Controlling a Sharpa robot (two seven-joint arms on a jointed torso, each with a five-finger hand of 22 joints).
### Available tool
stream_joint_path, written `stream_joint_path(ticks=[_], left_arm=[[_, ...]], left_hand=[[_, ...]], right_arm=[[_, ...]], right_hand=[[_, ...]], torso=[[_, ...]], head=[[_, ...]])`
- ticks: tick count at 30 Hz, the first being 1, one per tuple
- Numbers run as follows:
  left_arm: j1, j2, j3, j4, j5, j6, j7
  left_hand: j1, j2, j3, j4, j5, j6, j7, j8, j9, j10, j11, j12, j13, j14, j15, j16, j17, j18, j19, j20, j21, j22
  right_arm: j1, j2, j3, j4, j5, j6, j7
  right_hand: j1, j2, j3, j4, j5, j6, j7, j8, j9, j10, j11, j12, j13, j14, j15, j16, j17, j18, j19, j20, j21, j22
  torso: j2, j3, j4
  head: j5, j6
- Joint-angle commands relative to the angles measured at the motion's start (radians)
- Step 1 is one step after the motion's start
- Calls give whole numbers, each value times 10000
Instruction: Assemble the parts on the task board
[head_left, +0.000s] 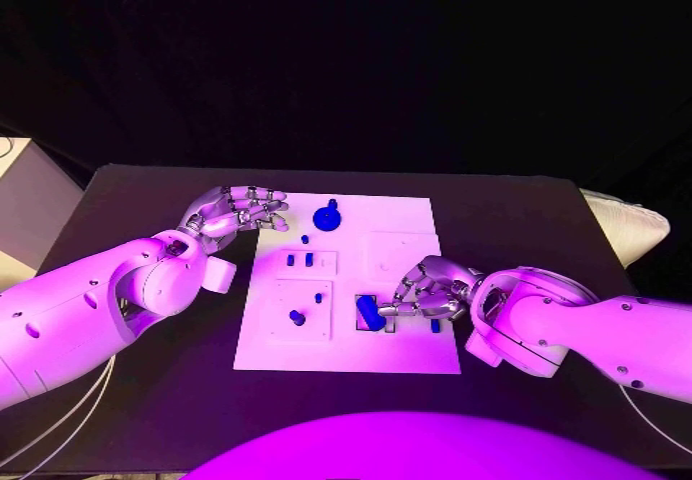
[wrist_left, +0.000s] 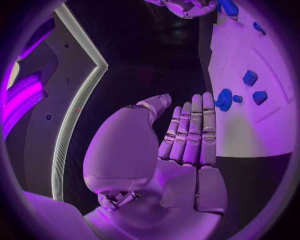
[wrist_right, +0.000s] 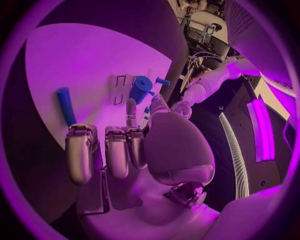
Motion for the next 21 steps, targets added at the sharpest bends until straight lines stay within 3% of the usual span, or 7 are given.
stream_joint_path(ticks=[1,5,8,10,13,21], left_arm=[[-6,4,8,13,3,98,32],[-9,8,8,10,3,103,28],[-14,13,7,8,3,106,25],[-16,16,7,7,3,107,23],[-18,22,7,6,3,111,19],[-22,23,7,8,3,113,17]], left_hand=[[-17,47,-21,54,26,-100,346,34,-9,-73,-15,56,11,-83,-4,-59,9,-142,-42,11,-69,-9],[-17,47,-21,54,26,-100,346,34,-9,-73,-15,56,11,-83,-4,-59,9,-142,-42,11,-69,-9],[-17,47,-21,54,26,-100,346,34,-9,-73,-15,56,11,-83,-4,-59,9,-142,-42,11,-69,-9],[-17,47,-21,54,26,-100,346,34,-9,-73,-15,56,11,-83,-4,-59,9,-142,-42,11,-69,-9],[-17,47,-21,54,26,-100,346,34,-9,-73,-15,56,11,-83,-4,-59,9,-142,-42,11,-69,-9],[-14,64,-10,65,28,-109,347,46,-13,-88,-14,70,11,-89,-3,-67,26,-139,-39,15,-84,-19]], right_arm=[[-5,-89,2,24,825,330,1269],[-4,-147,2,-14,973,558,1485],[-4,-141,2,-66,903,717,1515],[-4,-113,2,-101,805,733,1492],[-5,-40,2,-156,655,667,1400],[-11,216,1,-314,7,176,950]], right_hand=[[159,-12,59,-24,76,-93,6,-5,-15,927,-49,48,2524,1018,-51,13,2522,-65,785,-75,-33,2055],[521,-12,126,-65,115,-94,12,-17,-34,930,-42,54,2529,1023,-43,23,2544,-68,788,-66,-19,2068],[1489,33,554,-323,119,-80,-28,-80,-108,927,-79,50,2528,1020,-72,19,2535,-67,788,-80,-20,2076],[2031,22,880,-453,397,-24,-56,-141,-188,925,-104,48,2527,1020,-97,17,2533,-69,789,-102,-17,2083],[2507,-40,1323,-514,443,108,-90,-209,-300,937,-135,65,2540,1021,-122,21,2540,-74,796,-129,6,2103],[3021,-171,2369,-561,312,383,-177,-274,-468,949,-212,80,2551,1022,-183,21,2542,-84,811,-182,43,2137]], torso=[[4,0,6],[2,0,5],[6,-2,10],[8,-4,6],[8,-5,9],[6,-12,16]], head=[[13,2],[23,2],[24,2],[29,2],[19,2],[18,2]])
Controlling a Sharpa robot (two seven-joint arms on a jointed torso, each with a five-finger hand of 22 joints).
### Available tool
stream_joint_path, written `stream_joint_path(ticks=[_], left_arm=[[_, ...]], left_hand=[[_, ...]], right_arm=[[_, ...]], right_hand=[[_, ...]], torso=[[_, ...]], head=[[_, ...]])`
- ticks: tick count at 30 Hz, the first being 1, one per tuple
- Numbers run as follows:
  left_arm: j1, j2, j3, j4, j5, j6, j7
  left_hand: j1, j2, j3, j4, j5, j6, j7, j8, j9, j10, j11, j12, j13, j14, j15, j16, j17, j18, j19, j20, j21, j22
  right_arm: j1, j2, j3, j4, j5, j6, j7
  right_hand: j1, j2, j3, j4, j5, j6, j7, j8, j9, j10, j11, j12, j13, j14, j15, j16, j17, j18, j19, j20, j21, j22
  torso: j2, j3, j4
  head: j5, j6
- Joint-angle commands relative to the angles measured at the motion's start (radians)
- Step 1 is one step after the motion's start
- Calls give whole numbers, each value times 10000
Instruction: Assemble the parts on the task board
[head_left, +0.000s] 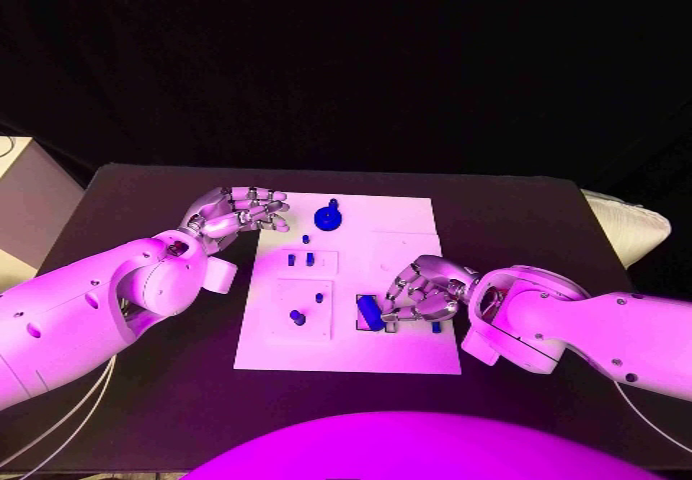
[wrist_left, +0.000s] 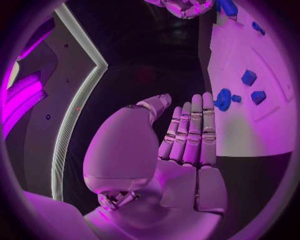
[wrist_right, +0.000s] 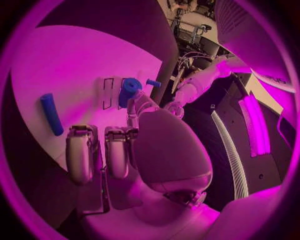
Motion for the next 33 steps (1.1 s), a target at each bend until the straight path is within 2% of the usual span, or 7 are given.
stream_joint_path(ticks=[1,9,10,18,33], left_arm=[[-5,16,8,17,3,112,39],[-6,28,8,17,3,121,37],[-6,30,8,16,3,121,37],[-6,28,8,17,3,122,33],[-7,24,8,10,3,131,26]], left_hand=[[-15,64,-10,66,28,-54,362,47,-14,-88,-14,34,11,-89,-3,-67,8,-140,-39,14,-36,-8],[-15,64,-10,66,28,-54,362,47,-14,-88,-14,34,11,-89,-3,-67,8,-140,-39,14,-36,-8],[-15,64,-10,66,28,-54,362,47,-14,-88,-14,34,11,-89,-3,-67,8,-140,-39,14,-36,-8],[-16,69,-8,72,28,-58,363,53,-16,-94,-13,40,11,-91,-2,-70,16,-139,-38,16,-42,-13],[-16,80,-1,79,29,-60,363,59,-18,-98,-13,47,11,-92,-2,-72,22,-139,-36,17,-47,-16]], right_arm=[[-12,85,0,-61,-578,-256,-197],[-35,416,-3,-246,-797,-507,-400],[-47,475,-4,-272,-821,-479,-403],[-185,722,-8,-356,-1115,-388,-419],[-237,832,-9,-323,-1607,-821,-252]], right_hand=[[168,13,336,-9,-105,128,-55,-49,-24,975,-103,38,2519,1021,-120,20,2541,-84,775,-81,43,2141],[134,-183,1180,-3,-155,192,-148,16,-24,1006,-183,84,2550,1029,-192,34,2572,-98,795,-147,103,2181],[44,-339,1570,-21,-195,198,-149,71,1,1015,-190,98,2559,1032,-201,40,2586,-101,800,-162,117,2193],[-423,-958,2951,-262,-331,251,-120,277,63,1032,-170,125,2577,1032,-186,40,2586,-106,806,-155,125,2217],[-709,-1156,3452,-426,-340,251,-112,349,81,1045,-160,147,2591,1034,-176,44,2594,-103,805,-147,107,2217]], torso=[[1,-7,1],[-1,-3,1],[0,-2,0],[-8,-5,3],[2,4,-11]], head=[[2,1],[-11,1],[-14,1],[-21,1],[-14,1]])
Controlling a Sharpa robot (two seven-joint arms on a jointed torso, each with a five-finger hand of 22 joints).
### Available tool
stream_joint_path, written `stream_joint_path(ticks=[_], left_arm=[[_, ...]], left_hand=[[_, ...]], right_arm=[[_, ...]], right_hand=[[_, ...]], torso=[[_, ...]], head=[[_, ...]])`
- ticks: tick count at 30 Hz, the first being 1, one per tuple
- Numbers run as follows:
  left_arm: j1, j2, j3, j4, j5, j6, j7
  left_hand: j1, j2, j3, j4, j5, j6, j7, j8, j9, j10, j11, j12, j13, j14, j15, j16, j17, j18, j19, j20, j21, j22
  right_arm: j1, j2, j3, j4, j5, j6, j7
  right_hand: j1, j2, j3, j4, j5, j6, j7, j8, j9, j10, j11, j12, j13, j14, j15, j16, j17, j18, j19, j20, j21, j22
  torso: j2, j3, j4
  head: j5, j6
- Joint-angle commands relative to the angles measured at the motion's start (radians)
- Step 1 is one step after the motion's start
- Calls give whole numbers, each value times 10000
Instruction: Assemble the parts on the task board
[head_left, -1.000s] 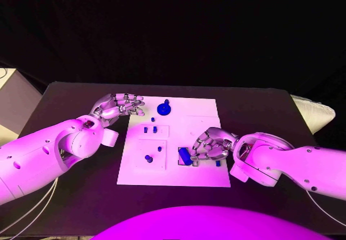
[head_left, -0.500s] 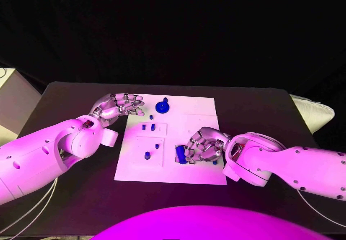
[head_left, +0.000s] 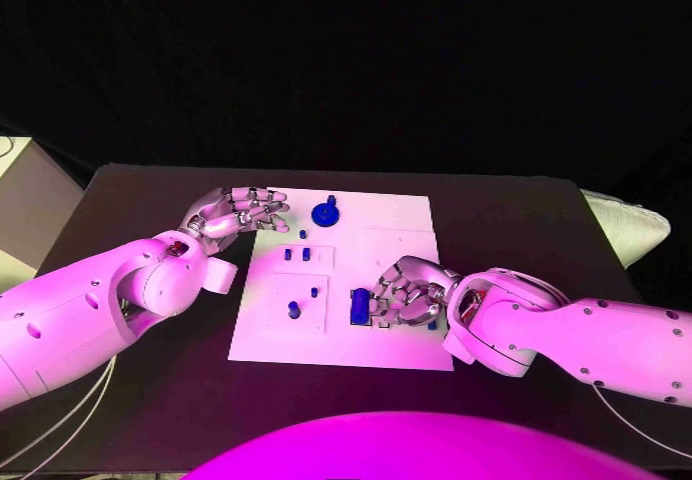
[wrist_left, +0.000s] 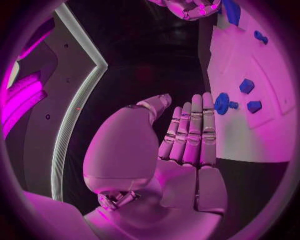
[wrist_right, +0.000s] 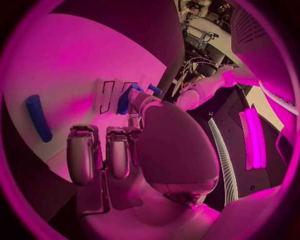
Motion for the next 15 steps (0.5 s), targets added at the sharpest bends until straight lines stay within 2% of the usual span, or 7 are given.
stream_joint_path(ticks=[1,8,12,15], left_arm=[[0,15,8,12,3,131,43],[-1,22,8,11,3,137,42],[-1,15,8,11,3,139,41],[-2,8,8,10,3,140,40]], left_hand=[[-16,80,-1,79,29,-62,364,59,-8,-62,23,47,11,-92,-2,-33,8,-138,-36,17,-48,-9],[-16,80,-1,79,29,-62,364,59,-8,-62,23,47,11,-92,-2,-33,8,-138,-36,17,-48,-9],[-16,80,-1,79,29,-62,364,59,-8,-62,23,47,11,-92,-2,-33,8,-138,-36,17,-48,-9],[-16,80,-1,79,29,-62,364,59,-8,-62,23,47,11,-92,-2,-33,8,-138,-36,17,-48,-9]], right_arm=[[-11,11,0,23,-301,-167,70],[-13,42,0,23,-308,-215,104],[-14,35,1,88,-227,-259,321],[-14,2,3,171,-81,-265,529]], right_hand=[[-69,-87,84,-5,-36,66,0,59,17,1005,20,25,2628,1052,-13,41,2582,-103,840,-41,9,2210],[-272,-194,168,-1,-32,89,-47,88,17,1005,-12,25,2628,1049,-34,36,2571,-99,836,-50,-11,2204],[-794,-436,117,102,216,118,-55,170,44,1010,-27,34,2633,1051,-53,39,2579,-103,843,-71,3,2217],[-1087,-569,-38,192,221,123,-41,223,70,1010,-16,34,2633,1055,-46,47,2594,-105,846,-70,7,2222]], torso=[[4,2,-7],[-1,2,-6],[4,2,3],[5,4,8]], head=[[-7,1],[-10,1],[2,1],[9,1]])
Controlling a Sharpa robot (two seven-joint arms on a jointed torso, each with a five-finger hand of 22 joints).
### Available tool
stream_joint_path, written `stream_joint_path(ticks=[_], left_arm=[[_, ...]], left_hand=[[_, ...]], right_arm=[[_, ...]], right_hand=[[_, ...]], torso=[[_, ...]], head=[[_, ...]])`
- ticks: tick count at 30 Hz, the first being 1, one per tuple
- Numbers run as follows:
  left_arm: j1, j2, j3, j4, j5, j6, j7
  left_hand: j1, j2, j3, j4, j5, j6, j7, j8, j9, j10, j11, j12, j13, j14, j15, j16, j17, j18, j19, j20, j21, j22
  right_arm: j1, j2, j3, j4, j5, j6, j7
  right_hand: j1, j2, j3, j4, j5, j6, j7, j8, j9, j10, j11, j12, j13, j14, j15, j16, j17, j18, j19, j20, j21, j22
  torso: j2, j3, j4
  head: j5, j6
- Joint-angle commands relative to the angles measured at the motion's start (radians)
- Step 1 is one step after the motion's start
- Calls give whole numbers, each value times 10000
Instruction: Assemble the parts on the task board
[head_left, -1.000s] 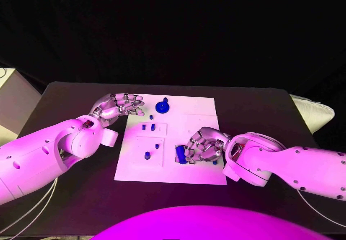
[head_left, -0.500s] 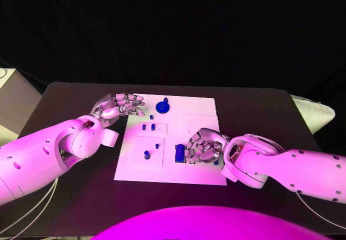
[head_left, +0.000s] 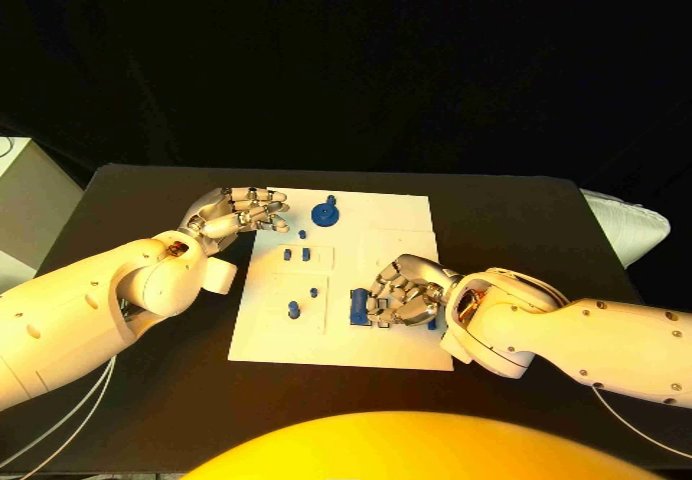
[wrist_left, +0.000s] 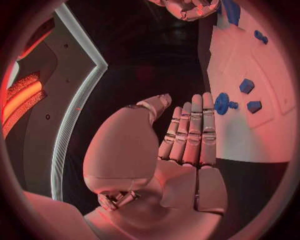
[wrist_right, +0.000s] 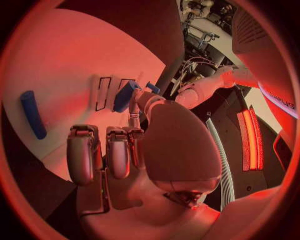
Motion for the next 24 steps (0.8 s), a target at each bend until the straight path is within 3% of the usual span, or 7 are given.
stream_joint_path(ticks=[1,12,18,21,24], left_arm=[[-1,6,8,15,3,138,45],[-3,-2,8,15,3,154,35],[-5,7,8,20,3,178,26],[-5,6,8,19,3,183,22],[-5,-1,8,24,3,187,18]], left_hand=[[-16,80,-1,79,29,-63,364,59,-9,-63,23,47,11,-92,-2,-34,10,-138,-36,17,-49,-10],[-16,80,-1,79,29,-63,364,59,-9,-63,23,47,11,-92,-2,-34,10,-138,-36,17,-49,-10],[-15,85,5,90,27,-74,364,73,-15,-78,24,63,11,-98,-1,-41,29,-136,-31,20,-63,-20],[-15,85,5,90,27,-74,364,73,-15,-78,24,63,11,-98,-1,-41,29,-136,-31,20,-63,-20],[-15,85,5,90,27,-74,364,73,-15,-78,24,63,11,-98,-1,-41,29,-136,-31,20,-63,-20]], right_arm=[[-12,-27,3,97,98,-65,481],[-12,104,6,78,-371,-284,444],[-23,330,5,-81,-1086,-433,153],[-40,460,5,-160,-1395,-356,76],[-69,558,4,-232,-1628,-208,37]], right_hand=[[-200,-78,-133,54,-12,79,4,51,18,1011,-14,34,2635,1056,-46,50,2602,-106,848,-70,15,2228],[-481,-178,-546,158,-302,48,4,153,73,1011,-9,34,2635,1058,-39,55,2613,-108,854,-63,20,2237],[-150,-20,-609,-3,-693,49,-38,223,92,1011,-46,34,2635,1056,-68,50,2602,-108,856,-80,18,2242],[133,125,-457,-156,-948,44,-54,221,64,1011,-62,34,2635,1056,-82,50,2603,-110,858,-94,22,2247],[422,224,-164,-349,-948,61,-60,181,-2,1011,-69,34,2635,1054,-91,47,2596,-109,857,-105,16,2249]], torso=[[3,0,9],[-4,-2,5],[6,-3,13],[5,-4,14],[6,-10,10]], head=[[17,1],[37,1],[45,1],[45,1],[63,1]])
